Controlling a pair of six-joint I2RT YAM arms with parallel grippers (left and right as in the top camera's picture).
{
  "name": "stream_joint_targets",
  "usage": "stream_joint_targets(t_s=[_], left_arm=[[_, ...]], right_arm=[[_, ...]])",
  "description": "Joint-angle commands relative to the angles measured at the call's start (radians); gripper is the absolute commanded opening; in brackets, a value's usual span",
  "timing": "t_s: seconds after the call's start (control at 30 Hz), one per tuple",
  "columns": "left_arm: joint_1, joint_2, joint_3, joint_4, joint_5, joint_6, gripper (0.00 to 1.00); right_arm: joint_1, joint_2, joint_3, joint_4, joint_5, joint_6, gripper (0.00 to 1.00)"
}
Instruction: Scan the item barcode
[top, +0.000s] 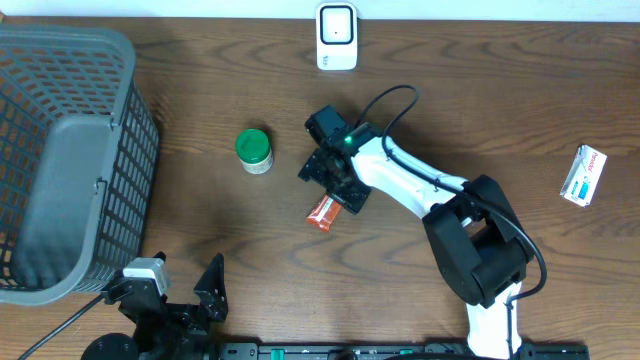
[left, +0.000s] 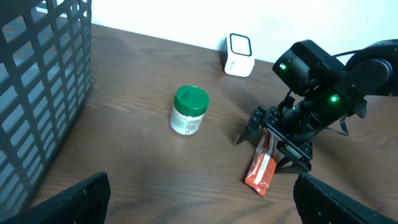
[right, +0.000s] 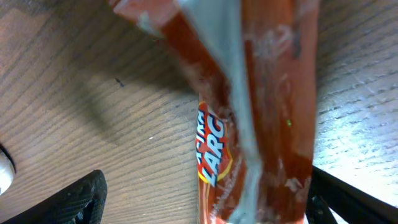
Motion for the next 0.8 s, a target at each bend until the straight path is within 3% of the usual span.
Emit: stream_joint_targets(t_s=[0.0,0.03,0.23,0.33,0.37,0.6,0.77], left_arm=[[-0.005,-0.003,-0.001,0.001,0.01,0.002,0.94],[-0.005,-0.003,-0.001,0.001,0.01,0.002,0.94],[-0.005,-0.003,-0.001,0.001,0.01,0.002,0.95],[-0.005,-0.003,-0.001,0.001,0.01,0.002,0.94],[-0.005,-0.003,-0.001,0.001,0.01,0.002,0.94],[-0.005,-0.003,-0.001,0.001,0.01,0.002,0.94],[-0.005,-0.003,-0.001,0.001,0.01,0.002,0.94]], right_arm=[[0.002,-0.067,0.011,-0.018,0.068,0.0,0.96],[0.001,-0.091,0.011,-0.033,0.089,-0.003,0.99],[0.001,-0.257,0.011,-0.156,0.252,-0.018,0.99],[0.001,-0.288,0.011,-0.155,0.247,-0.439,0.99],[0.001,-0.288,0.011,-0.173,0.228,-0.48,0.99],[-0.038,-0.294,-0.094,-0.162,0.177,-0.41,0.99],[-0.105,-0.406,-0.169,-0.167,0.183,-0.494,0.97]])
